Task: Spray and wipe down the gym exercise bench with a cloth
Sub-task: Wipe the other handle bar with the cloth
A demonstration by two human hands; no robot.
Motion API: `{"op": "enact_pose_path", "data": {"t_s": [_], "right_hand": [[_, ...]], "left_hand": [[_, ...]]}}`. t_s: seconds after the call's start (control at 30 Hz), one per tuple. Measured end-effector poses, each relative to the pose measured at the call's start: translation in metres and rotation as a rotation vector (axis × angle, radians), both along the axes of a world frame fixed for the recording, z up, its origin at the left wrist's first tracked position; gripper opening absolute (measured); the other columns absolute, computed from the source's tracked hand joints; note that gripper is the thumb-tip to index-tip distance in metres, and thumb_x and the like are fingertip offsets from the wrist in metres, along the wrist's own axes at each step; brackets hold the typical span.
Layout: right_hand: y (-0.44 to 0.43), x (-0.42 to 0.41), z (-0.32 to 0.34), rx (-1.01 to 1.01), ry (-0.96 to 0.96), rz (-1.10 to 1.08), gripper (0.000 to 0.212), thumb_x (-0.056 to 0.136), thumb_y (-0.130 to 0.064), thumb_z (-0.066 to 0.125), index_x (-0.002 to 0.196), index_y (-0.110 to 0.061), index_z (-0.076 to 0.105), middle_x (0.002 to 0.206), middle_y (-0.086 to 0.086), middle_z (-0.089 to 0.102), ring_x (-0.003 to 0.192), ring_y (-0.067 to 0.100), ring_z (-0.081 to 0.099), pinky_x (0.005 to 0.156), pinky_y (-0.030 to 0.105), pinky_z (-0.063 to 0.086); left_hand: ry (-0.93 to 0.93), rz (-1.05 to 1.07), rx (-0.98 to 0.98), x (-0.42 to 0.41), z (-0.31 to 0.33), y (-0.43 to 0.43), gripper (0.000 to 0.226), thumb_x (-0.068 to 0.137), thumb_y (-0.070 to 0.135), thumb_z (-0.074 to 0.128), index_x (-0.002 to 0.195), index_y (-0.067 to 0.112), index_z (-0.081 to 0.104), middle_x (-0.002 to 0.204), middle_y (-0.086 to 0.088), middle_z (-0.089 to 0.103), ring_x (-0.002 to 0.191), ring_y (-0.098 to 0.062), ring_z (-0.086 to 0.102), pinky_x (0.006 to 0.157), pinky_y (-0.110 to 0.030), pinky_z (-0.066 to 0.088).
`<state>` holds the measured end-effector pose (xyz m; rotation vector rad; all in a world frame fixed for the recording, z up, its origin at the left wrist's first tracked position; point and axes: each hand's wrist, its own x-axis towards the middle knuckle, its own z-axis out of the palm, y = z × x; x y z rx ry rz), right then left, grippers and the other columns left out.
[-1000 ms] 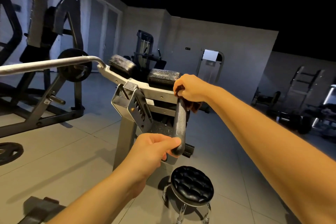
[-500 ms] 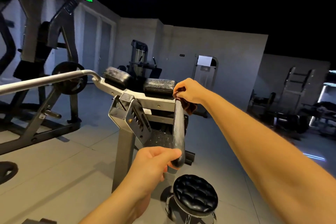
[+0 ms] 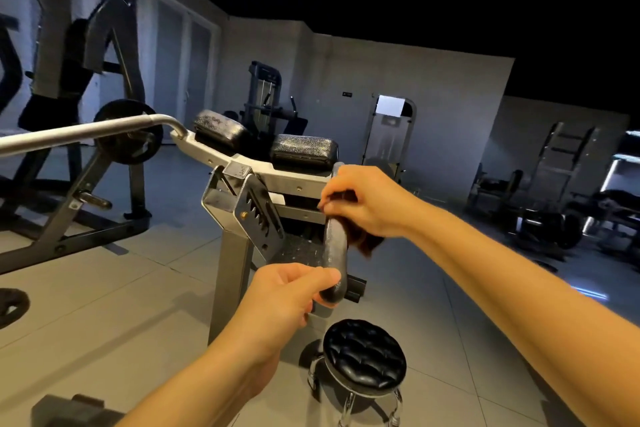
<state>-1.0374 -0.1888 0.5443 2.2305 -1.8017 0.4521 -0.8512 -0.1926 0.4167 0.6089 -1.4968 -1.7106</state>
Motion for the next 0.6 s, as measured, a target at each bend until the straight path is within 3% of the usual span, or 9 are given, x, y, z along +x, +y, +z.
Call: {"op": "enact_pose_path", "data": {"t_s": [0.07, 0.17, 0.27, 0.33, 0.43, 0.5, 0.6], "right_hand": [[-0.044, -0.024, 0.013, -0.063, 0.000, -0.102, 0.012, 0.097, -0.025, 0.067, 0.104, -0.022, 0.077, 0.099, -0.009, 0.062, 0.099, 0.014, 0.059, 0.092, 0.033, 0.050], [-0.098, -0.050, 0.022, -0.148, -0.111, -0.244, 0.014, 0.098, -0.021, 0.065, 0.105, -0.016, 0.077, 0.096, -0.003, 0.064, 0.101, 0.025, 0.064, 0.083, 0.031, 0.048], [-0.104, -0.053, 0.011, -0.221, -0.189, -0.318, 0.015, 0.100, -0.021, 0.064, 0.104, -0.014, 0.076, 0.099, 0.003, 0.069, 0.098, 0.025, 0.064, 0.081, 0.032, 0.046], [-0.073, -0.040, 0.000, -0.243, -0.252, -0.232, 0.014, 0.099, -0.020, 0.065, 0.102, -0.015, 0.078, 0.095, -0.004, 0.068, 0.091, 0.014, 0.062, 0.083, 0.032, 0.049], [0.004, -0.005, -0.022, -0.137, -0.304, -0.016, 0.010, 0.097, -0.021, 0.067, 0.095, -0.024, 0.077, 0.093, -0.017, 0.064, 0.091, 0.002, 0.060, 0.082, 0.018, 0.047], [0.046, 0.015, -0.039, -0.064, -0.249, 0.114, 0.009, 0.097, -0.022, 0.068, 0.099, -0.026, 0.075, 0.098, -0.016, 0.063, 0.097, 0.006, 0.060, 0.084, 0.017, 0.047], [0.050, 0.016, -0.048, -0.130, -0.266, 0.157, 0.010, 0.097, -0.018, 0.068, 0.103, -0.021, 0.076, 0.098, -0.011, 0.060, 0.095, 0.009, 0.059, 0.083, 0.017, 0.045]], "left_hand": [[-0.003, 0.001, -0.006, 0.001, 0.001, 0.001, 0.020, 0.085, 0.033, 0.074, 0.077, 0.017, 0.081, 0.063, 0.003, 0.062, 0.062, -0.010, 0.045, 0.064, -0.029, 0.036], [-0.031, -0.018, -0.052, 0.004, 0.004, 0.000, 0.022, 0.087, 0.033, 0.073, 0.078, 0.014, 0.081, 0.060, 0.006, 0.060, 0.059, -0.009, 0.043, 0.062, -0.025, 0.035], [-0.077, -0.023, -0.085, 0.006, 0.006, -0.005, 0.024, 0.088, 0.035, 0.073, 0.076, 0.016, 0.080, 0.058, 0.008, 0.059, 0.056, -0.007, 0.043, 0.061, -0.023, 0.035], [-0.057, -0.028, -0.068, 0.007, 0.004, -0.004, 0.024, 0.088, 0.034, 0.073, 0.079, 0.014, 0.081, 0.059, 0.007, 0.060, 0.056, -0.007, 0.043, 0.059, -0.022, 0.035], [-0.031, -0.018, -0.065, 0.005, -0.002, -0.003, 0.026, 0.082, 0.042, 0.080, 0.084, 0.016, 0.082, 0.066, 0.004, 0.066, 0.062, -0.009, 0.045, 0.062, -0.024, 0.036], [-0.012, -0.032, -0.067, 0.005, -0.005, -0.003, 0.032, 0.073, 0.049, 0.085, 0.087, 0.021, 0.083, 0.074, 0.001, 0.072, 0.067, -0.010, 0.047, 0.065, -0.027, 0.037], [-0.003, -0.034, -0.062, 0.006, -0.002, -0.002, 0.035, 0.070, 0.051, 0.076, 0.088, 0.021, 0.083, 0.080, -0.003, 0.074, 0.069, -0.011, 0.048, 0.068, -0.027, 0.039]]}}
